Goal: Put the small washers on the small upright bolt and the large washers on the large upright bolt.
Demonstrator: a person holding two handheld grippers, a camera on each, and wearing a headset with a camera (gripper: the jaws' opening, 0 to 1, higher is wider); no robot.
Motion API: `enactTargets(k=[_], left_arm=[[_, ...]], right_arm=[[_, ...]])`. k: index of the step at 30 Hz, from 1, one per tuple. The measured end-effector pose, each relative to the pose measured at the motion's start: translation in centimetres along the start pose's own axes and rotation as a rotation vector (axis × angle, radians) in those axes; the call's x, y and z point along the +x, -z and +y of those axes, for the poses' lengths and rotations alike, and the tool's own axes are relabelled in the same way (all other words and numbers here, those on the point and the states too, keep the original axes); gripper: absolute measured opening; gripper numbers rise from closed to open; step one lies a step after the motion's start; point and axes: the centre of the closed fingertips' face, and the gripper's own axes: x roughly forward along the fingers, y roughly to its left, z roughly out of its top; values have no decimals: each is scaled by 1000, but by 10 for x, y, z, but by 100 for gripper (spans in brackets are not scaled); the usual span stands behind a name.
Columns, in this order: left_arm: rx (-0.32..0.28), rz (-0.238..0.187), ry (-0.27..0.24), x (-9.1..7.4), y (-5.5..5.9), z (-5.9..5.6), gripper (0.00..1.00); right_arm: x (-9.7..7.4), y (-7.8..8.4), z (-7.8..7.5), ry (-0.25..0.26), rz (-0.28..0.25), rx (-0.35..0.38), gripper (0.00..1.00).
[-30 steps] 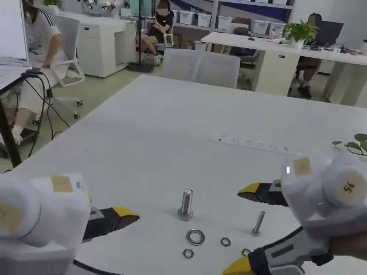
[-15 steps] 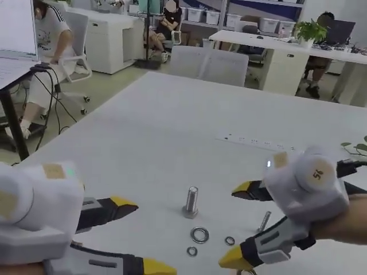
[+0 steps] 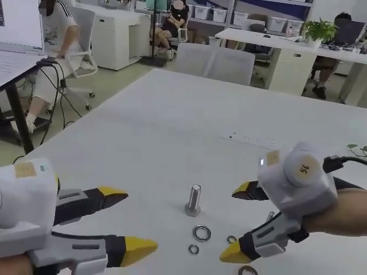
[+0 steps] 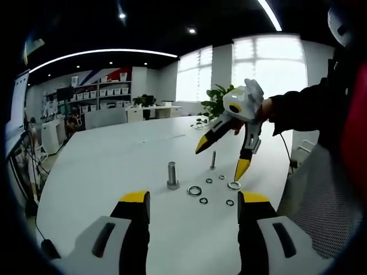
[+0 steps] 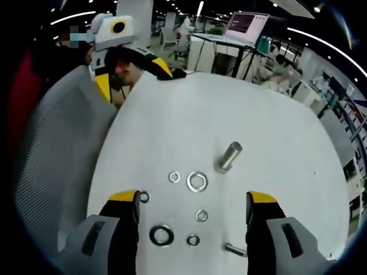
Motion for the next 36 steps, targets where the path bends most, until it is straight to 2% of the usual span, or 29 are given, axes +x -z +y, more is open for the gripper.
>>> enactTargets(k=[6,9,11,13,17,22,30,36], left_arm=[[4,2,-13,0,2,2,64],[-11,-37,-17,0,-4,1,73],[-18,-22,-26,0,-1,4,75],[-27,-33,-28,0,-2,4,79],[-27,-20,-28,0,1,3,82],[-38,-26,-32,0,-1,4,86],[-45,-24,-31,2,0,3,94],[-44,-29,-20,3,-1,1,99]], right_arm=[[5,2,-5,-4,20,-5,76],[7,3,-6,-14,32,-10,74],[9,3,-8,-18,41,-10,73],[10,2,-10,-21,49,-13,72],[13,2,-13,-29,70,-26,70],[17,0,-15,-45,92,-46,67],[29,1,-9,-92,145,-77,57],[38,4,-7,-104,181,-102,50]])
